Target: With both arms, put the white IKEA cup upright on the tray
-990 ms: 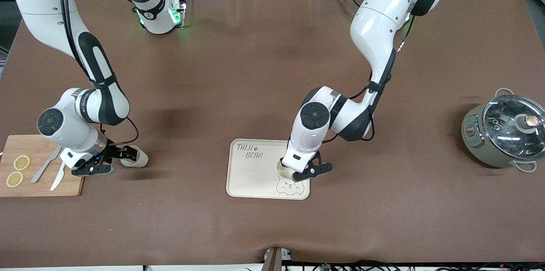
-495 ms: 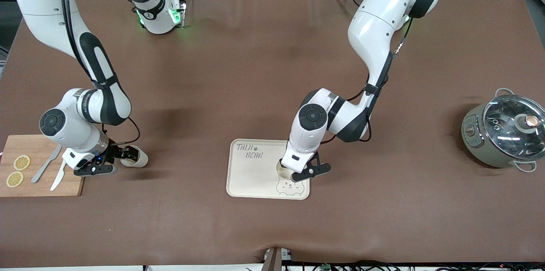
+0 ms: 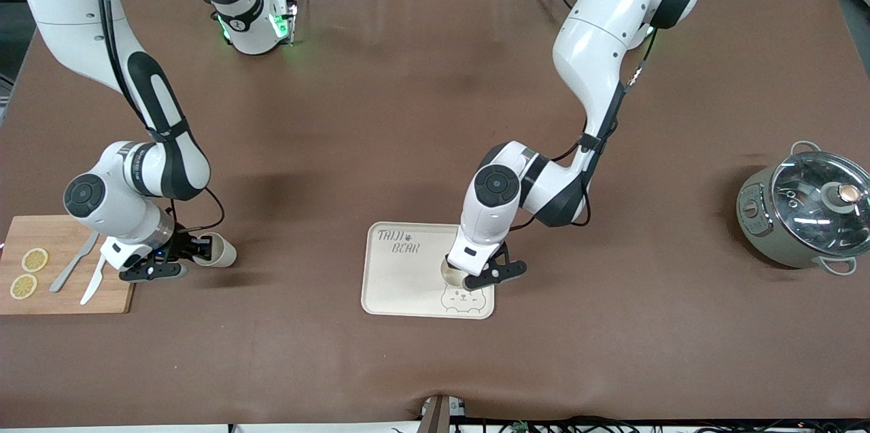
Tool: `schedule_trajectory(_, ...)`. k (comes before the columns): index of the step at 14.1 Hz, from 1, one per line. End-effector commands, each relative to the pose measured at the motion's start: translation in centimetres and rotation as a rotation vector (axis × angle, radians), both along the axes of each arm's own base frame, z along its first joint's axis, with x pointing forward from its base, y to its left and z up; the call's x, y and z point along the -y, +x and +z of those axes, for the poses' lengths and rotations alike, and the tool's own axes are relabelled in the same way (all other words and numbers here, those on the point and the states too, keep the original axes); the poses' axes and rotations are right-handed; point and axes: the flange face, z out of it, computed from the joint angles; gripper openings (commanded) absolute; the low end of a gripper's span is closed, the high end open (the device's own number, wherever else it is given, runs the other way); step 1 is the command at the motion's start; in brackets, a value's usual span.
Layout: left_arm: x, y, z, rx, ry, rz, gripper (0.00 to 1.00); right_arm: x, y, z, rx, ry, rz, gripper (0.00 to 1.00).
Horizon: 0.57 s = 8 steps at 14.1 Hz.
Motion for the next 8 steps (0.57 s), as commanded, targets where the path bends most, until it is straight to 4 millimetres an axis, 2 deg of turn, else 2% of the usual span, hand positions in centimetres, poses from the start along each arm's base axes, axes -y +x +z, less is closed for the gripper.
schedule_trajectory(1, 0.37, 0.3, -0.05, 0.026, 0.007, 0.014, 0.0, 0.05, 0.27, 0.04, 0.012, 0.017, 0.0, 0.09)
schedule_trajectory(3, 0.51, 0.11, -0.31, 0.029, 0.019, 0.006, 0.0, 0.06, 0.26, 0.02, 0.011, 0.023, -0.012, 0.0)
schedule_trajectory(8, 0.96, -0.28, -0.9, 0.048, 0.049, 0.005, 0.0, -0.03, 0.21, 0.07, 0.005, 0.054, -0.042, 0.0)
